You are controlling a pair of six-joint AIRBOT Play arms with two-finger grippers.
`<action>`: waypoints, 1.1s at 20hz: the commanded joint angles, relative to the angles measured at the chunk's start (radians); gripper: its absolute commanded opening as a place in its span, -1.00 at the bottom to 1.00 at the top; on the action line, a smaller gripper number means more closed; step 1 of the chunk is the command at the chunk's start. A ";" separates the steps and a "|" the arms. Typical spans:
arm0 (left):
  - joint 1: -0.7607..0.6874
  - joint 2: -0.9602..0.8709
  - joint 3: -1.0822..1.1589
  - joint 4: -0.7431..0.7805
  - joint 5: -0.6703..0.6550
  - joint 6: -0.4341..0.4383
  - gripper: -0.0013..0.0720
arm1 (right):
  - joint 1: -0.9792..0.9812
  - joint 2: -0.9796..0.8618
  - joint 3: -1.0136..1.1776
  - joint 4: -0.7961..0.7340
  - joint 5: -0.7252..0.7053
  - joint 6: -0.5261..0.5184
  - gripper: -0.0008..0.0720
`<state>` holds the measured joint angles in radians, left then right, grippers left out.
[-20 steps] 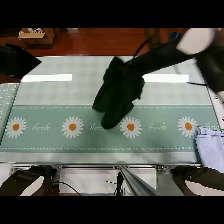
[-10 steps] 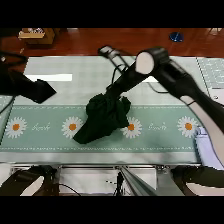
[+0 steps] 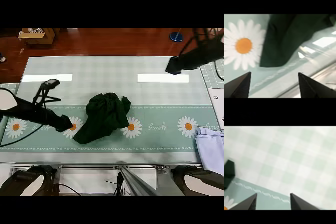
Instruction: Fold the shirts.
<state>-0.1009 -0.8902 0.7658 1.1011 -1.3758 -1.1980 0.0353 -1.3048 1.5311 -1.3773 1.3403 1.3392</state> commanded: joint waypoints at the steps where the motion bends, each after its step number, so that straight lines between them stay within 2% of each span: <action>1: 0.151 -0.001 -0.137 -0.264 0.014 0.165 0.91 | -0.154 0.009 -0.086 0.134 -0.002 -0.049 0.35; 5: 0.345 -0.024 -0.251 -0.245 0.015 0.194 0.92 | -0.189 0.009 -0.200 0.200 -0.052 -0.090 0.35; 7: 0.369 -0.063 -0.285 -0.245 0.016 0.214 0.92 | -0.189 0.009 -0.244 0.207 -0.082 -0.097 0.35; 15: 0.363 -0.301 -0.301 -0.257 0.117 0.246 0.92 | -0.189 0.009 -0.301 0.228 -0.119 -0.097 0.35; 20: 0.247 -0.403 -0.299 -0.326 0.192 0.263 0.91 | -0.189 0.009 -0.301 0.234 -0.115 -0.095 0.35; 21: 0.210 -0.417 -0.299 -0.354 0.219 0.262 0.89 | -0.189 0.009 -0.301 0.245 -0.112 -0.095 0.35; 22: 0.178 -0.430 -0.298 -0.380 0.241 0.262 0.67 | -0.189 0.009 -0.301 0.256 -0.108 -0.095 0.35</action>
<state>0.1501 -1.2728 0.4683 0.7654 -1.2385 -0.9451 -0.1532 -1.2957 1.2308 -1.1423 1.2255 1.2442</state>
